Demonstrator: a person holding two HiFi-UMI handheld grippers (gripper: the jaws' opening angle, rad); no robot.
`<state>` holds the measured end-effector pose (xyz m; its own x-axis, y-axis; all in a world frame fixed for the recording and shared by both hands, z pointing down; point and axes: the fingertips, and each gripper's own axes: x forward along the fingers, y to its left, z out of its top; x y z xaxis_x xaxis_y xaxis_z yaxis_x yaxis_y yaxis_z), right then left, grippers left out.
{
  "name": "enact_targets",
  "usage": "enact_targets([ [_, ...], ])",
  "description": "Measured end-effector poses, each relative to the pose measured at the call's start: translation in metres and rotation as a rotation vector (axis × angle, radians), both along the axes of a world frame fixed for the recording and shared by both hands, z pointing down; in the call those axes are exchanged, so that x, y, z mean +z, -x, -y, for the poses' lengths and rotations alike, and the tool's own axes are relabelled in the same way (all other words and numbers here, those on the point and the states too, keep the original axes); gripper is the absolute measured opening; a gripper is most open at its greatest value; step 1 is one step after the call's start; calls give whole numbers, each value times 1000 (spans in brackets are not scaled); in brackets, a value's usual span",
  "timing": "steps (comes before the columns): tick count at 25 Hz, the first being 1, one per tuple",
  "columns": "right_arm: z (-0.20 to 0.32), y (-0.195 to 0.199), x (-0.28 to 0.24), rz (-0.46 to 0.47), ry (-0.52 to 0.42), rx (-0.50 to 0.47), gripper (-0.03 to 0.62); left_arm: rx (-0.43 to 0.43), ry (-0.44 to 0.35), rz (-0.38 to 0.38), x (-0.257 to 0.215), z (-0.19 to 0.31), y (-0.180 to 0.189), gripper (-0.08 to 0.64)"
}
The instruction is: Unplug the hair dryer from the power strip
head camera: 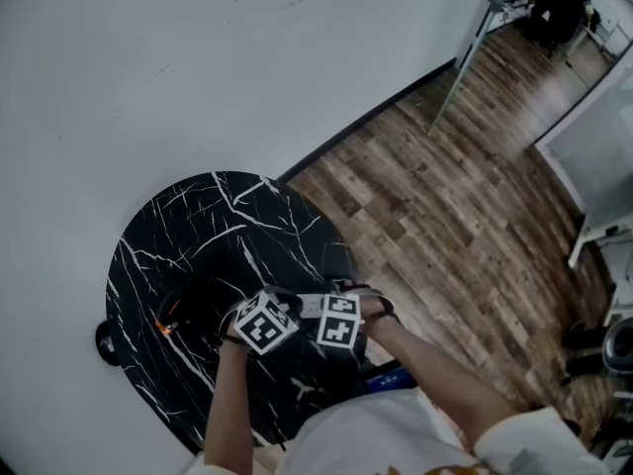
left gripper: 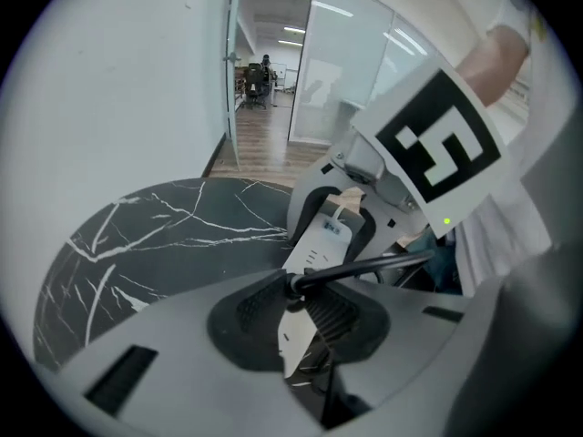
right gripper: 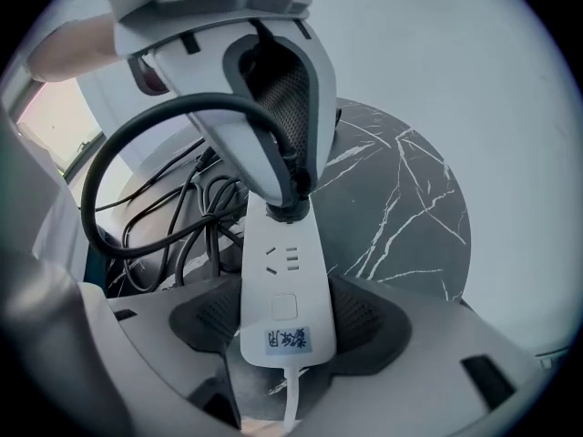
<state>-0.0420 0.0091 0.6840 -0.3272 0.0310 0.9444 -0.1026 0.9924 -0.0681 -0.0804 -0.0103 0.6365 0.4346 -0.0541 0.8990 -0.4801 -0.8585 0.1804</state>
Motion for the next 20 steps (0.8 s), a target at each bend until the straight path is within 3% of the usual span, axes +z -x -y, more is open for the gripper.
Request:
enact_targets([
  [2,0,1,-1,5,1,0,273,5,66,-28,-3,2,1,58],
  [4,1,1,-1,4,2,3,273,31,70,-7,-5,2,1,58],
  [9,-1,1,-1,-2,1,-4,273,32,-125,83,-5,-5,-1,57],
  [11,-1,0,-1,-3,1,-7,273,3,-134,80,-4,-4,0,57],
  [14,1,1,-1,-1,3,-2,273,6,-40,51,-1,-2,1,57],
  [17,2,0,0,4,1,2,273,0,95,-28,-3,4,1,58],
  [20,0,0,-1,2,5,3,273,19,110,-26,-5,4,1,60],
])
